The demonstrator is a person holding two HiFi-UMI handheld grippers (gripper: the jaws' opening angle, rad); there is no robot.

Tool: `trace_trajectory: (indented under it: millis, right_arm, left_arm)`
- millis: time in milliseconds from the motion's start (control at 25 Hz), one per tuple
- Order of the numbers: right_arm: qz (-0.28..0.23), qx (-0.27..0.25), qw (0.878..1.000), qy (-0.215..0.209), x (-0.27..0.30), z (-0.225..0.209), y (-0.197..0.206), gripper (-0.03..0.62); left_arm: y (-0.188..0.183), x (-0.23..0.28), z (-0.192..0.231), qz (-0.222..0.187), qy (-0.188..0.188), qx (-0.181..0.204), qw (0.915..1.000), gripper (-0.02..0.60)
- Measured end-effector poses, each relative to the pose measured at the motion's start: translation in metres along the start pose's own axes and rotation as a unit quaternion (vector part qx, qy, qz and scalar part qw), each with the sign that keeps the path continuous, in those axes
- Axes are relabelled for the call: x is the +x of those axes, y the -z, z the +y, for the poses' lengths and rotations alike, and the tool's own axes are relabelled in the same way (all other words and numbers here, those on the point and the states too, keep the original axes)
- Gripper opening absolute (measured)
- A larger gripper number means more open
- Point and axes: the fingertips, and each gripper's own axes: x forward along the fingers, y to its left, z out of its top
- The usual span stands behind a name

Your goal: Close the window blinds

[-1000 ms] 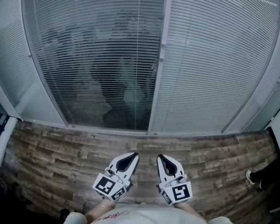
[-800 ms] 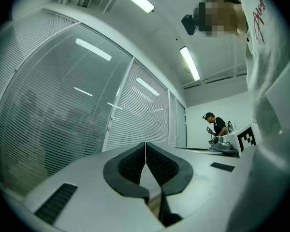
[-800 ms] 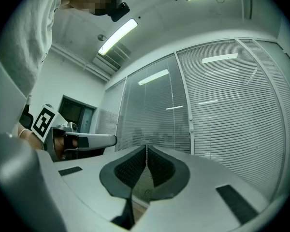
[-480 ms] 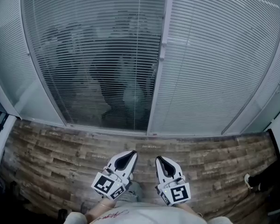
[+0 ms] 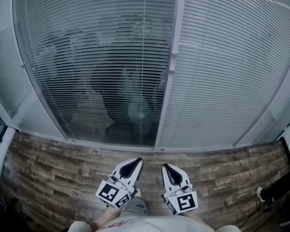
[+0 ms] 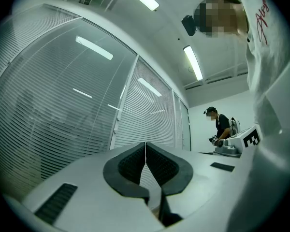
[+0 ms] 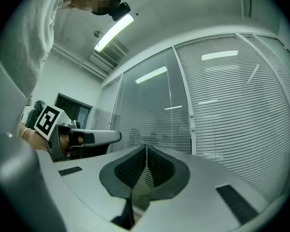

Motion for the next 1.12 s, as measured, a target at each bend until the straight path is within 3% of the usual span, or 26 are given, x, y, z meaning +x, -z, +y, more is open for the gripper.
trace_trajectory:
  millis: [400, 640, 880, 1120]
  right_arm:
    - [-0.02, 0.012, 0.999, 0.027, 0.095, -0.044, -0.01, 0.025]
    - [-0.025, 0.014, 0.999, 0.034, 0.14, -0.052, 0.009, 0.025]
    - [-0.025, 0.013, 0.999, 0.04, 0.183, -0.069, -0.001, 0.025]
    - [0.012, 0.005, 0.999, 0.052, 0.202, -0.086, -0.012, 0.025]
  left_arm:
    - [-0.005, 0.067, 0.079, 0.009, 0.02, 0.001, 0.9998, 0.018]
    - [0.009, 0.084, 0.122, 0.015, 0.027, 0.007, 0.9995, 0.018]
    - [0.0, 0.118, 0.154, 0.019, 0.04, 0.005, 0.999, 0.018]
    - [-0.018, 0.141, 0.168, 0.018, 0.045, 0.0, 0.9988, 0.018]
